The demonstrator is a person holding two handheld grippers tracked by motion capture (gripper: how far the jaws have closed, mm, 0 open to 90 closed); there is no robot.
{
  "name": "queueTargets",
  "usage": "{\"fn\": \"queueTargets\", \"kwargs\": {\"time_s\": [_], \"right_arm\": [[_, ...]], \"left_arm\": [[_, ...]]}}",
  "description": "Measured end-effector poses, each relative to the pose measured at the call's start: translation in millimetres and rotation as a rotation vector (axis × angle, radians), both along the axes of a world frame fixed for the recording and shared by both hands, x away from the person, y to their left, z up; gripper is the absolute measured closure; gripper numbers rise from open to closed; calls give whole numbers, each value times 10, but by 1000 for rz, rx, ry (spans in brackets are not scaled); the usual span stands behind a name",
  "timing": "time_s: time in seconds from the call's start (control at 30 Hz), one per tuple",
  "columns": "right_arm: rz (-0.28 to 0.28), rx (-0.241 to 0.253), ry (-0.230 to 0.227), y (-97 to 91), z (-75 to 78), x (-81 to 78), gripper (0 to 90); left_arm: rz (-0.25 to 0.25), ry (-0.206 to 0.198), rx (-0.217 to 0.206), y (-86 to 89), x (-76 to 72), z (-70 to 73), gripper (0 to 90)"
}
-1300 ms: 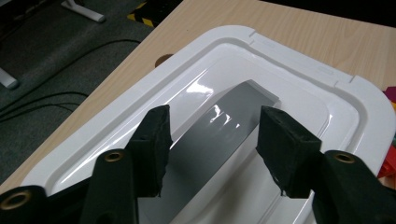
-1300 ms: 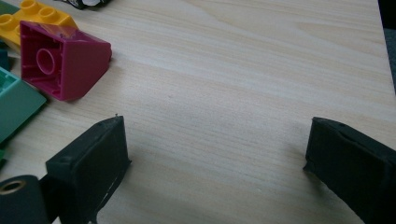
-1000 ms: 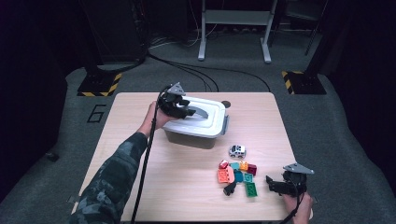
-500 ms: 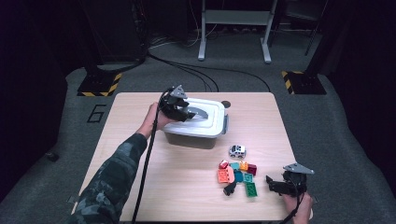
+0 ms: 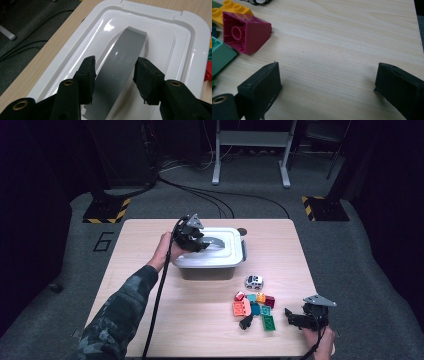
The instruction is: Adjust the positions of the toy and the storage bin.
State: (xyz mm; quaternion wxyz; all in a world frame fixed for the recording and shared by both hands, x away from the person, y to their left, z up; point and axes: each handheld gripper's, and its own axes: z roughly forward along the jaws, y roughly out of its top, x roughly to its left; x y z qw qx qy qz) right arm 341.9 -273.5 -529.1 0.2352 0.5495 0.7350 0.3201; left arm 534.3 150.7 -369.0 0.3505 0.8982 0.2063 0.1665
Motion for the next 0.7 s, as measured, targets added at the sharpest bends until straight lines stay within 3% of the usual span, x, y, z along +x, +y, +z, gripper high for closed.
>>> {"fn": "queueTargets", "kwargs": {"time_s": [0.17,0.3,0.47,0.7], "right_arm": [[-1,1,0,0,0,0,54],[0,1,-1,0,0,0,55],[-1,1,0,0,0,0,55],[-2,2,0,-1,0,-1,57]], "left_arm": [[46,10,7,-38,-66,10,528],[48,16,-32,-31,-104,-18,545],[72,37,-41,-64,-142,-16,552],[165,49,-53,-166,-220,-22,560]]}}
